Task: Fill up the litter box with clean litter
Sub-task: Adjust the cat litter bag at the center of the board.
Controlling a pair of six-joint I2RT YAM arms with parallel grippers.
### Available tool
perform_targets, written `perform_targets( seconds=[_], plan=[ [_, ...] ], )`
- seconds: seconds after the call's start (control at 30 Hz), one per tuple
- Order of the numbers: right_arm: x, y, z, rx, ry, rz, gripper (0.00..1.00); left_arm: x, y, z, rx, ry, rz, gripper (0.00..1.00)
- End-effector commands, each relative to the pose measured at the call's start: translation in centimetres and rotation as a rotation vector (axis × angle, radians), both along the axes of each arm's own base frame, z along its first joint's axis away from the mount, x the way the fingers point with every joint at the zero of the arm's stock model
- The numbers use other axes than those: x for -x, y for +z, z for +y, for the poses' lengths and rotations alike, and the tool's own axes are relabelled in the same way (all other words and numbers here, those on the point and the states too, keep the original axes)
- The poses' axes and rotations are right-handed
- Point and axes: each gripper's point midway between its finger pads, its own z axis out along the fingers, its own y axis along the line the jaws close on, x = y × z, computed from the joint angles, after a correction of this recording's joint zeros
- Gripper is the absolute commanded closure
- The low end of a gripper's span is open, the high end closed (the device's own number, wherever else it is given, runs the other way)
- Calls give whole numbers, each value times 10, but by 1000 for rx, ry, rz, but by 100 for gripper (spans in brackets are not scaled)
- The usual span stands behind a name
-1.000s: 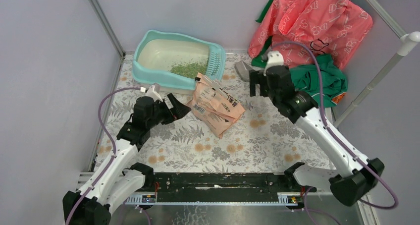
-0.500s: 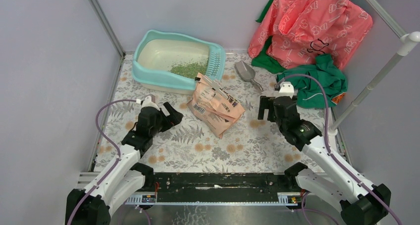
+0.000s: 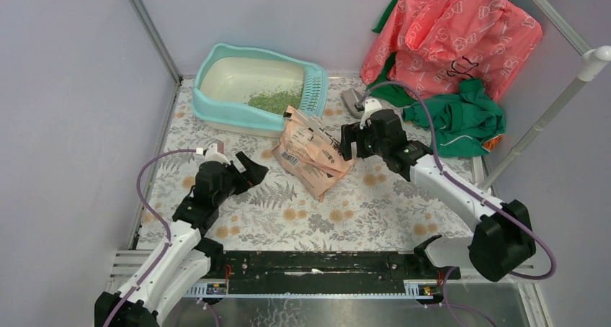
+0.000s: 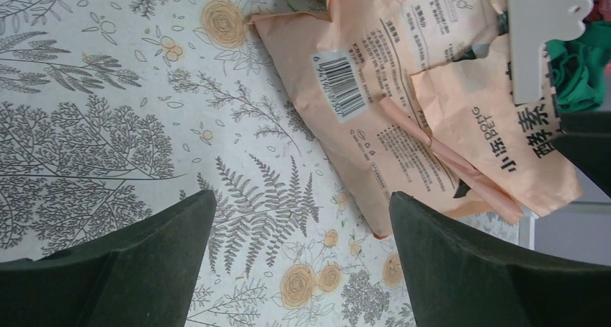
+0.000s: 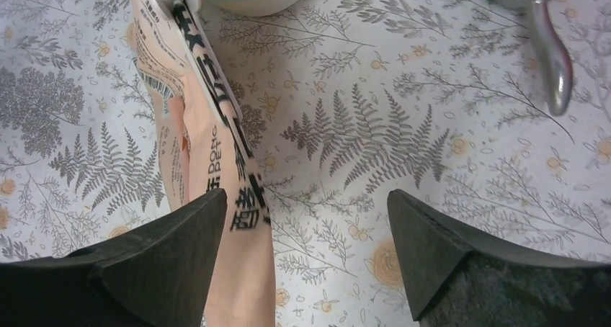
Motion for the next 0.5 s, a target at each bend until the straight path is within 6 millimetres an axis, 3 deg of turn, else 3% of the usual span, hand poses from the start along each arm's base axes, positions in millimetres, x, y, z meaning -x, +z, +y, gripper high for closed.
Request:
perform_targets(
  seconds=[0.0, 0.2, 0.47],
  plan=[
    [-24, 26, 29, -61, 76, -50, 13, 1, 13, -4, 38, -19, -44, 1],
    [-15, -5, 48, -62, 149, 89, 35, 3, 22, -5, 43, -33, -54, 1],
    [14, -29, 49, -8, 168, 163, 44, 4, 29, -7, 45, -46, -63, 1]
  ],
)
